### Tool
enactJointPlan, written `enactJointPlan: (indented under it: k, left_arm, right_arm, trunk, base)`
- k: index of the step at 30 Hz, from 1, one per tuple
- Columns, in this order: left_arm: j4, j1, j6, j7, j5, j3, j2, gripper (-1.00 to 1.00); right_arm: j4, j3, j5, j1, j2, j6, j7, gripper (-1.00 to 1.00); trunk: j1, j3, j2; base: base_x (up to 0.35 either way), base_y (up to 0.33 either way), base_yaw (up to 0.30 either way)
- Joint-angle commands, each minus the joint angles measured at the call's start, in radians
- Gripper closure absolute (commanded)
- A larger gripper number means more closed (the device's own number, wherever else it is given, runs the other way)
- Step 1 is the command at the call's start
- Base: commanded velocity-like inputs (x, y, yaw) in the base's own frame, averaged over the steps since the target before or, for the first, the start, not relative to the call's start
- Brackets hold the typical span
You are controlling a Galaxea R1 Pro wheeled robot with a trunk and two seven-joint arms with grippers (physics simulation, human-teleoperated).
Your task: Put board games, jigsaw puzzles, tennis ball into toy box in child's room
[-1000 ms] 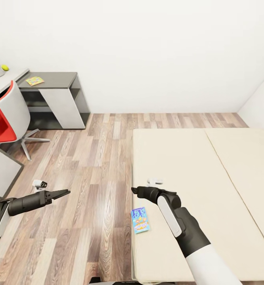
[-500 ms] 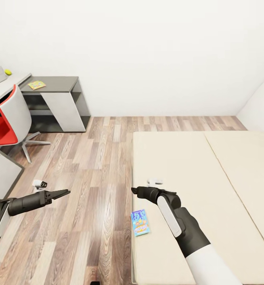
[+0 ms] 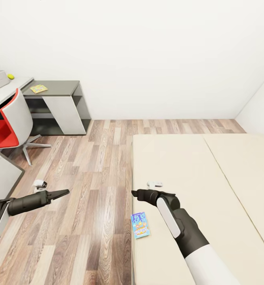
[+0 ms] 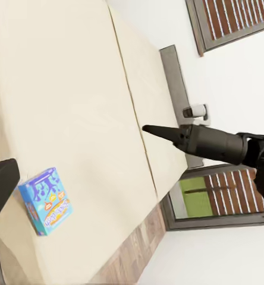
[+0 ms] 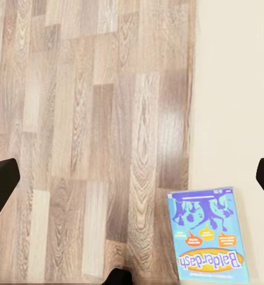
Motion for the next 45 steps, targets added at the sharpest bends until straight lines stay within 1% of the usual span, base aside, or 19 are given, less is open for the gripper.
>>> enactJointPlan:
  k: [1, 4, 5, 8, 9, 11, 12, 13, 15, 21, 25, 27, 29, 30, 32, 33, 37, 40, 45]
  left_arm:
    - [0.0, -0.001, 0.011, 0.011, 0.0, 0.0, 0.001, -1.0]
    - [0.0, -0.001, 0.011, 0.092, 0.0, 0.001, 0.002, -1.0]
    - [0.0, -0.001, 0.011, 0.107, 0.0, 0.001, 0.002, -1.0]
    - [0.0, -0.002, 0.009, 0.213, 0.0, 0.001, 0.002, -1.0]
    - [0.0, -0.002, 0.009, 0.233, 0.0, 0.001, 0.002, -1.0]
    - [0.0, -0.002, 0.009, 0.312, 0.001, 0.001, 0.002, -1.0]
    - [0.0, -0.002, 0.009, 0.331, 0.001, 0.001, 0.001, -1.0]
    - [0.0, -0.002, 0.009, 0.366, 0.002, 0.001, 0.001, -1.0]
    - [0.0, -0.002, 0.009, 0.404, 0.002, 0.0, 0.0, -1.0]
    - [0.0, -0.002, 0.008, 0.459, 0.002, -0.001, -0.004, -1.0]
    - [0.0, -0.002, -0.005, 0.512, 0.002, -0.002, -0.007, -1.0]
    - [0.0, -0.002, -0.012, 0.554, 0.002, -0.002, -0.009, -1.0]
    - [0.0, -0.002, -0.014, 0.577, 0.002, -0.002, -0.009, -1.0]
    - [0.0, -0.002, -0.016, 0.6, 0.003, -0.002, -0.01, -1.0]
    - [0.0, -0.002, -0.018, 0.646, 0.004, -0.004, -0.011, -1.0]
    - [0.0, -0.002, -0.019, 0.658, 0.004, -0.005, -0.013, -1.0]
    - [0.0, -0.002, -0.02, 0.678, 0.003, -0.008, -0.017, -1.0]
    - [0.0, -0.002, -0.02, 0.68, 0.002, -0.009, -0.024, -1.0]
    - [0.0, -0.003, -0.02, 0.682, 0.002, -0.009, -0.028, -1.0]
  right_arm:
    - [0.003, 0.001, -0.011, -0.001, 0.0, 0.003, -0.01, -1.0]
    - [0.026, 0.001, -0.011, -0.001, -0.004, -0.028, -0.009, -1.0]
    - [0.031, 0.001, -0.012, -0.001, -0.005, -0.039, -0.009, -1.0]
    - [0.065, -0.003, -0.013, -0.002, -0.008, -0.086, -0.009, -1.0]
    - [0.072, -0.004, -0.013, -0.002, -0.008, -0.091, -0.009, -1.0]
    - [0.098, -0.008, -0.015, -0.002, -0.009, -0.102, -0.009, -1.0]
    - [0.105, -0.009, -0.015, -0.002, -0.009, -0.104, -0.009, -1.0]
    - [0.116, -0.01, -0.014, -0.002, -0.009, -0.106, -0.009, -1.0]
    - [0.127, -0.011, -0.014, -0.002, -0.01, -0.108, -0.009, -1.0]
    - [0.139, -0.012, -0.014, -0.002, -0.01, -0.111, -0.009, -1.0]
    - [0.142, -0.012, -0.014, -0.002, -0.011, -0.111, -0.01, -1.0]
    - [0.143, -0.012, -0.014, -0.002, -0.011, -0.112, -0.01, -1.0]
    - [0.143, -0.012, -0.014, -0.002, -0.011, -0.112, -0.01, -1.0]
    - [0.144, -0.012, -0.014, -0.002, -0.011, -0.112, -0.01, -1.0]
    - [0.16, -0.012, -0.014, -0.002, -0.011, -0.115, -0.01, -1.0]
    - [0.172, -0.012, -0.014, -0.002, -0.011, -0.124, -0.01, -1.0]
    - [0.23, -0.012, -0.014, -0.001, -0.011, -0.172, -0.01, -1.0]
    - [0.257, -0.013, -0.014, -0.001, -0.011, -0.183, -0.01, -1.0]
    - [0.27, -0.013, -0.014, -0.001, -0.011, -0.188, -0.01, -1.0]
  trunk:
    - [0.001, 0.0, -0.002]
    - [0.001, 0.005, -0.002]
    - [0.001, 0.007, -0.002]
    - [0.001, 0.012, -0.002]
    - [0.001, 0.013, -0.002]
    - [0.001, 0.017, -0.002]
    - [0.001, 0.018, -0.002]
    - [0.001, 0.02, -0.002]
    - [0.001, 0.023, -0.002]
    - [0.001, 0.033, -0.002]
    - [0.001, 0.04, -0.002]
    - [0.001, 0.043, -0.002]
    - [0.001, 0.046, -0.002]
    - [0.001, 0.048, -0.002]
    - [0.001, 0.051, -0.002]
    - [0.001, 0.053, -0.002]
    - [0.001, 0.06, -0.002]
    - [0.001, 0.065, -0.002]
    - [0.001, 0.073, -0.002]
  base:
    - [0.0, 0.0, 0.0]
    - [0.0, 0.0, 0.0]
    - [0.0, 0.0, 0.0]
    - [0.0, 0.0, 0.0]
    - [0.0, 0.0, 0.0]
    - [0.0, 0.0, 0.0]
    - [0.0, 0.0, 0.0]
    - [0.0, 0.0, 0.0]
    - [0.0, 0.0, 0.0]
    - [0.0, 0.0, 0.0]
    - [0.0, 0.0, 0.0]
    - [0.0, 0.0, 0.0]
    - [0.0, 0.0, 0.0]
    - [0.0, 0.0, 0.0]
    - [0.0, 0.0, 0.0]
    - [0.0, 0.0, 0.0]
    - [0.0, 0.0, 0.0]
    - [0.0, 0.0, 0.0]
    - [0.0, 0.0, 0.0]
